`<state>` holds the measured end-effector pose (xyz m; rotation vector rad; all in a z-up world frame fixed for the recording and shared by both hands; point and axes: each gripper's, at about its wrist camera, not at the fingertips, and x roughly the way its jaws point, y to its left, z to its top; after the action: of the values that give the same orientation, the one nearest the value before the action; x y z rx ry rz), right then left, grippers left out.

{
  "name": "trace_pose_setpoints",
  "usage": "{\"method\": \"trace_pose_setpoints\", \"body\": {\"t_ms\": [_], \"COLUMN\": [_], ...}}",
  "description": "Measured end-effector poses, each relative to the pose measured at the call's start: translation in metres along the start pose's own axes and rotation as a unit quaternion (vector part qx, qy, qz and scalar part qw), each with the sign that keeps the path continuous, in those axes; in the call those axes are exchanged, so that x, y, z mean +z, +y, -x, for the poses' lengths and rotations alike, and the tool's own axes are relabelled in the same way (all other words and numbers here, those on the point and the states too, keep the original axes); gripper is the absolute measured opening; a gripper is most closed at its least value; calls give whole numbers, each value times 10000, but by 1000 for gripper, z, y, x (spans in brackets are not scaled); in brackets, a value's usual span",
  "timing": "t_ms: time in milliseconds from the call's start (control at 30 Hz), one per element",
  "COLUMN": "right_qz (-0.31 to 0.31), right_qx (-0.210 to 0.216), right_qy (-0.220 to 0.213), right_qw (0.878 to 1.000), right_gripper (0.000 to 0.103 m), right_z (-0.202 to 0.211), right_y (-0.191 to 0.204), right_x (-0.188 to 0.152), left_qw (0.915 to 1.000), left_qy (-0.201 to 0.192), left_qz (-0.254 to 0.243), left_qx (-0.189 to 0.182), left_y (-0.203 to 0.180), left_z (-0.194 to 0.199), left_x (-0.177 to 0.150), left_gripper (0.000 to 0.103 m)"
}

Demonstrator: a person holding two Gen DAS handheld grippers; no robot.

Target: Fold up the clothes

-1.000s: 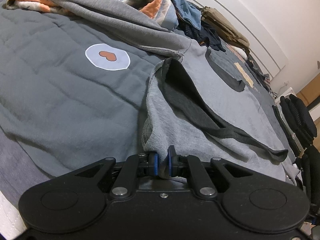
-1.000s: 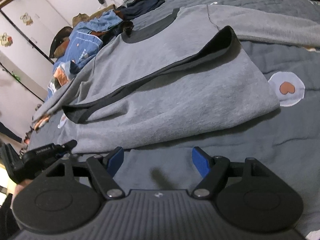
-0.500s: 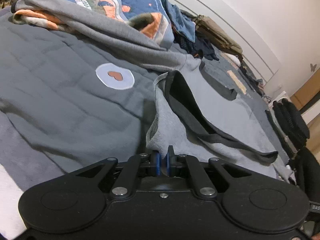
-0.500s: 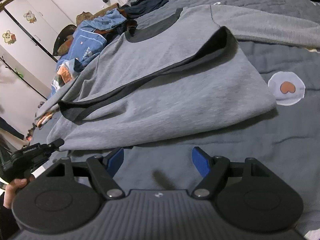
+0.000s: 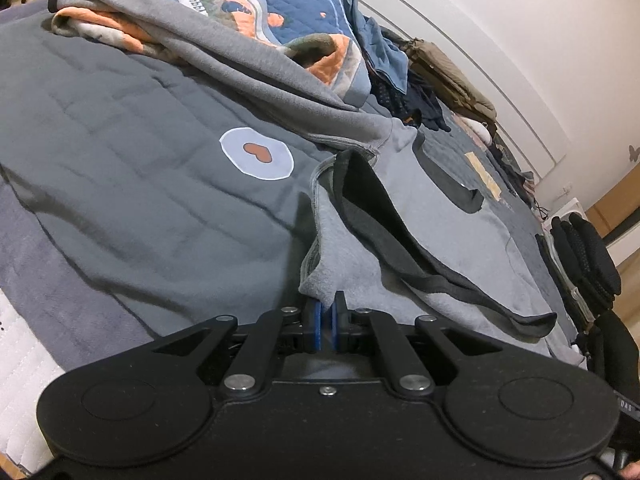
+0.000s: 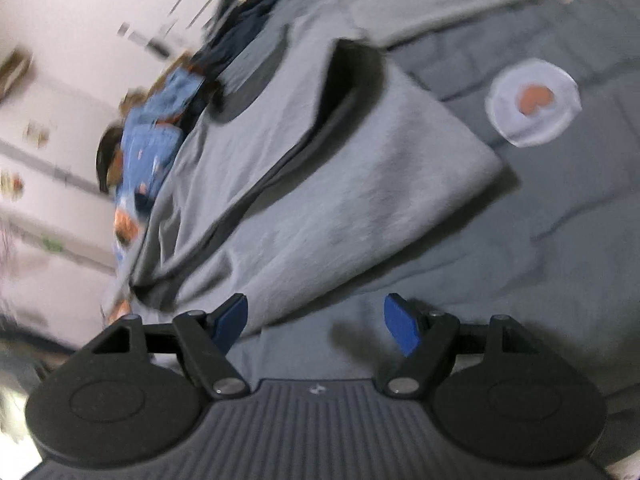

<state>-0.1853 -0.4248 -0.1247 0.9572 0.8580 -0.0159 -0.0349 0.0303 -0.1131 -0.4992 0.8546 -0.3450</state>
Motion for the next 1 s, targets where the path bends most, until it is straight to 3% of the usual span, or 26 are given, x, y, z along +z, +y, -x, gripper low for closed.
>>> {"method": "trace_pose_setpoints", "body": {"t_ms": [200,500,533,600,633,800,1000], "right_qz": [-916,-1389,-1373,-1354,-1449,-1784,-1736], "right_qx": [265,398,382,429,493,678,730], "right_qy": [-414,-825,-852,-875,-828,-1009,-1222], "right_qw": [9946,9861,9861,9860,9848,9764,9745], "right_gripper": [74,74,68,34,5,5,4], "right_z": [-4,-22,-24,-27,-27,-9,38], "right_y": [-27,-42,-41,-39,-42,-48,-39], "right_x": [14,23,22,21,21,12,-13], "left_qw": [10000,9999,9999,9999,9999,9999,9990], "left_qy": [7,61,68,78,82,64,125], "left_qz": [4,16,11,14,15,112,141], "left_qx": [20,80,92,106,107,-113,-412], "left_y": [-1,0,1,1,2,6,7], "left_z": [-1,-5,-6,-7,-8,-1,15], "left_x": [-1,0,0,0,0,3,5], "left_gripper": [5,5,5,5,5,5,5]}}
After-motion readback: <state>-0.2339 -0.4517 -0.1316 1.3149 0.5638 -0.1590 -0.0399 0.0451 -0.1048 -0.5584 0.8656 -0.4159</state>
